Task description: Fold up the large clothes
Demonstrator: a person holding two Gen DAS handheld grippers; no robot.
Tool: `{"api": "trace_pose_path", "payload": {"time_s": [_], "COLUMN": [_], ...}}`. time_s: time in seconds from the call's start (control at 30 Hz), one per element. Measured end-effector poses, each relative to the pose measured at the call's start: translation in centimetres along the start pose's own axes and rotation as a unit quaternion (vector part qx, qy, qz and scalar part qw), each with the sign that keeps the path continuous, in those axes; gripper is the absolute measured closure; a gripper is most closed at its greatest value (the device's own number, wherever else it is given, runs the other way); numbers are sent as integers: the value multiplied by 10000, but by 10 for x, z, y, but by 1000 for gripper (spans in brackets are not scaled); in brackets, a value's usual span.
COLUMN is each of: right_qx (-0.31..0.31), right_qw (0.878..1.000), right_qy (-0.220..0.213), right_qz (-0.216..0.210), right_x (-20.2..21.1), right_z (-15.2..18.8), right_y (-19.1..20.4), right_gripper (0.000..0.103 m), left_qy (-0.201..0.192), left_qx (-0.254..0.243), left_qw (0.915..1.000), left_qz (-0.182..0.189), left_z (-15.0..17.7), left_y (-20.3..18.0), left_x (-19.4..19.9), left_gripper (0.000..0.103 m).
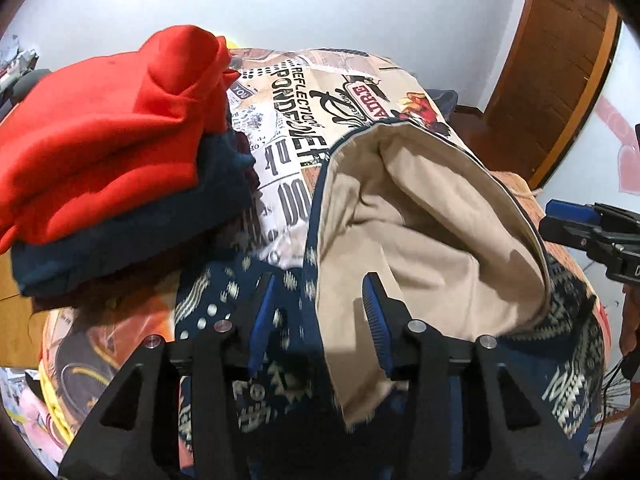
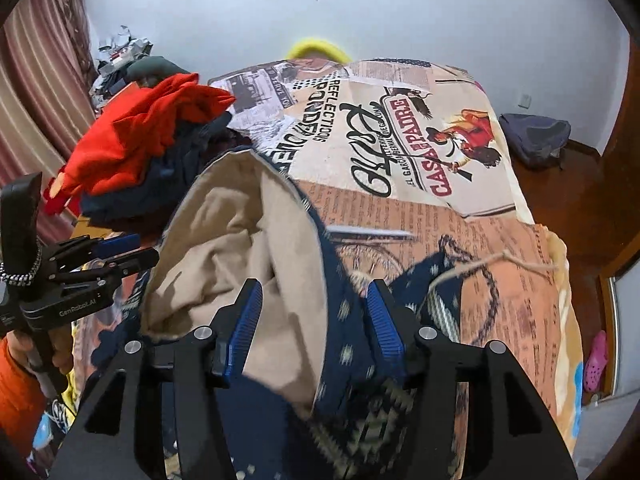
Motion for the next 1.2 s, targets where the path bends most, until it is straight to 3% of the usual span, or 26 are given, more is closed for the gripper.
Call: {"api": "trace_pose_path", "payload": {"time_s": [0.23,0.4,0.43,0.5,0.53,0.6,0.63,0.93,1.2], "right_qx": [-95,-430,-420,-305,-261,-151,-107,155,237], "right_qw": [9992,9948,9949,9949,9947,9952,9957,9974,9974], "right_qy": [297,503,504,601,646,676,649,131,90], "right_qz": [-240,-776,-763,-753,-756,-695,-656,-687,-680], "right_x": [-36,-58,-61,-66,-67,-68,-66,-17,22], "right_z": [-10,-8,-8,-5,-3,0,0,-10,25], "right_y": [-12,-13,-13,-11,-9,-6,-4,21,41], "right_gripper": [52,53,55,72,76,91,92,95,95], "left_qy": [157,251,260,261,244,271,291,-208,-415], "left_qx": [20,-28,-32,-38,-27,-43,-50,-246,-497], "left_qw": [9998,9994,9993,9988,9986,9981,9980,9968,9956], "left_qz": [109,232,280,403,462,551,558,728,671], "left_z": [-15,-19,-19,-20,-20,-19,-18,-20,7], "left_y": [-5,-12,-14,-18,-20,-24,-26,-37,-46], "left_x": [-36,-53,-55,-58,-59,-61,-60,5,67], "left_gripper": [60,60,60,60,64,88,97,97,97]}}
Point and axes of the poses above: each gripper's, at about its wrist camera, not at the fingertips, and x roughly against the way its jaws point, y to its left, z to its underside, the point moved 10 cm from there along -x, roughly the way its jaws point, and after that the axes turned 10 degrees about -z, right-handed, at the moved point
